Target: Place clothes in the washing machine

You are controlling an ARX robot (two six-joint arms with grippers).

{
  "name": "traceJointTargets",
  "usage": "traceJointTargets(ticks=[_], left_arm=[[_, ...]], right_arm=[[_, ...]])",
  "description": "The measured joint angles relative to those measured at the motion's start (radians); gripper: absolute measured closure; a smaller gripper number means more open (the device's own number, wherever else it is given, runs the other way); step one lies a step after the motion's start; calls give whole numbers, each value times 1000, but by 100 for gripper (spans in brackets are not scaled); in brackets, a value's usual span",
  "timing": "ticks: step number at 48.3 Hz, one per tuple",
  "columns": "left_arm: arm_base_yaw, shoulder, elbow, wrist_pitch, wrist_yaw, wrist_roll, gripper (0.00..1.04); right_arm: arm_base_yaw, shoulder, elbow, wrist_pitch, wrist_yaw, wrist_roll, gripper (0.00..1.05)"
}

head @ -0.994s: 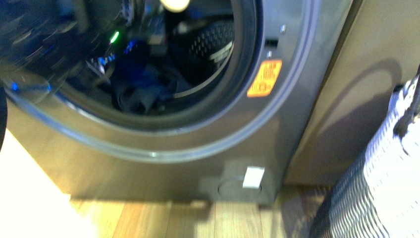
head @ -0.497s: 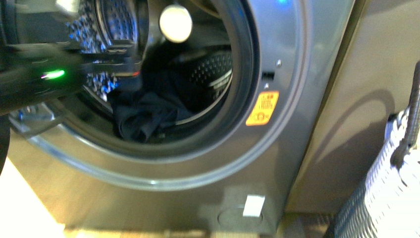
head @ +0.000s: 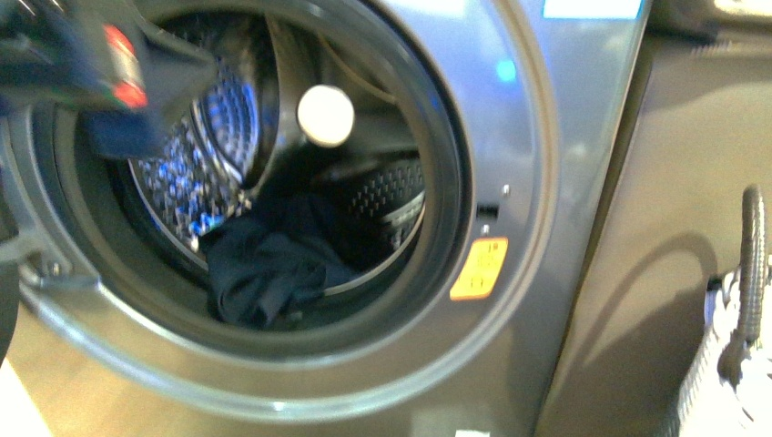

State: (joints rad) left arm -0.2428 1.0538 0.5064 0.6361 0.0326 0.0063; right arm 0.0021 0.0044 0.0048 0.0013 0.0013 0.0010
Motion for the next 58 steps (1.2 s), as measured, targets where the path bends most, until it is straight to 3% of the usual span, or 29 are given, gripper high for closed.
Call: traceJointTargets(ticks=[24,37,41,43,49,58], left_arm=[[-43,-460,-42,-353,-68,47,6],[-155,-711,-114,-494,-167,54,7],[-212,-736,-113,-638,-382,25,19],[-207,-750,-135,-680,-426,18,26],[-79,-828,-235,-686,-340,5,57],[45,-897,-322,-671,-220,-4,94]], right_arm=[[0,0,0,0,0,0,102],[0,0,0,0,0,0,102],[0,0,0,0,0,0,102],[0,0,0,0,0,0,102],[0,0,0,0,0,0,102],[0,0,0,0,0,0,102]])
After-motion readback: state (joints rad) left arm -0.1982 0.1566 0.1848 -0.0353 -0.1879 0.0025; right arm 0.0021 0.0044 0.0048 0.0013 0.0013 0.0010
